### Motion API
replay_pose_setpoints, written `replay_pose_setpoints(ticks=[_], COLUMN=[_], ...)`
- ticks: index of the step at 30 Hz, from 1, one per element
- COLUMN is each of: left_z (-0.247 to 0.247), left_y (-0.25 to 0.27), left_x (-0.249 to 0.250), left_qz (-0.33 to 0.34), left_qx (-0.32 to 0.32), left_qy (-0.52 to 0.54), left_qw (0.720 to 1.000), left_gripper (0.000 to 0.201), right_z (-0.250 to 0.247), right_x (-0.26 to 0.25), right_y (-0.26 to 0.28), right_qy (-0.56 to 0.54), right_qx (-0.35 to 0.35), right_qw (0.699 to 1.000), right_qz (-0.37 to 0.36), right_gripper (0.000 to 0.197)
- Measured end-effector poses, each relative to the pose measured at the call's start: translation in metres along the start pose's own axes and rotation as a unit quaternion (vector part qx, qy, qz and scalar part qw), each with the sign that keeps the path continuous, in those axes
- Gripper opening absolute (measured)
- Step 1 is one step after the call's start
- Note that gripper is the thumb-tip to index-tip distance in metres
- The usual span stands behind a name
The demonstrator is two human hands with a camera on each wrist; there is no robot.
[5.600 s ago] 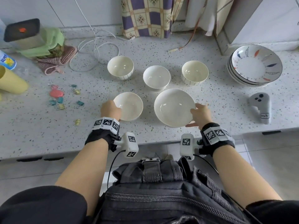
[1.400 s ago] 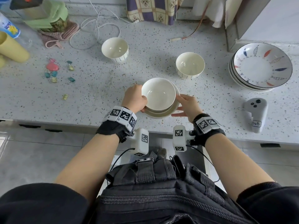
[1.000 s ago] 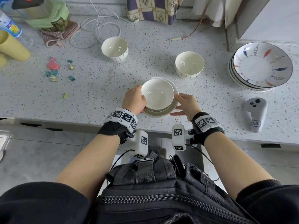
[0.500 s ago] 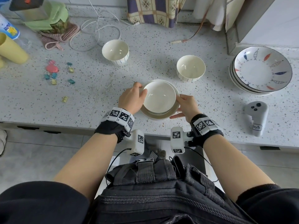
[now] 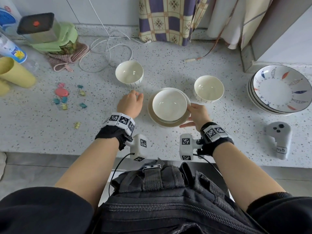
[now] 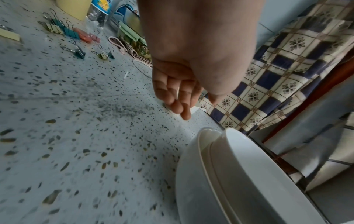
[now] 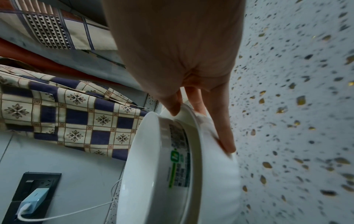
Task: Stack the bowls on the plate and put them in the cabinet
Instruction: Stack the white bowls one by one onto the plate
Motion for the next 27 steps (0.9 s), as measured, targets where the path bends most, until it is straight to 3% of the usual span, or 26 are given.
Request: replay_pose_setpoints(ticks=[13,20,24,27], left_z=[-0.021,0.005,-0.012,-0.013], left_y=[-0.083,-0.136,-0.120,-0.120], left_x=[-0.030,-0.062,-0.044,-0.043], left_qz=[-0.159,-0.204,-0.202,-0.181], left_qx=[-0.007,-0.018,-0.022,-0.005], left_qy=[0.113,0.198,0.158,0.194], left_qw=[0.981,0.959,0.966,0.964], left_gripper=[0.052,0.059,0.040,0.036], right_z=[0.029,0.030,0.029,0.029], right_x=[-0.033,-0.036,-0.036,-0.036], right_y=[-0.043,-0.053,-0.053,-0.052], right_qy=[0.021,0.042,0.046,0.051], right_qx=[0.049,0.062,0.065,0.071], right_qw=[0.998,0.997,0.996,0.996], right_qz=[0.016,0.029,0.031,0.016], right_gripper=[0.020,0.028,0.028,0.029])
Point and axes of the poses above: each hand's wrist, its own y-axis away from the middle knuckle, its own z-axis out of the palm, x = y × z, the point moved 6 cm from there along -y, towards the middle knuckle, and after that the axes turned 6 degrees about -z, right-handed, at the moved point
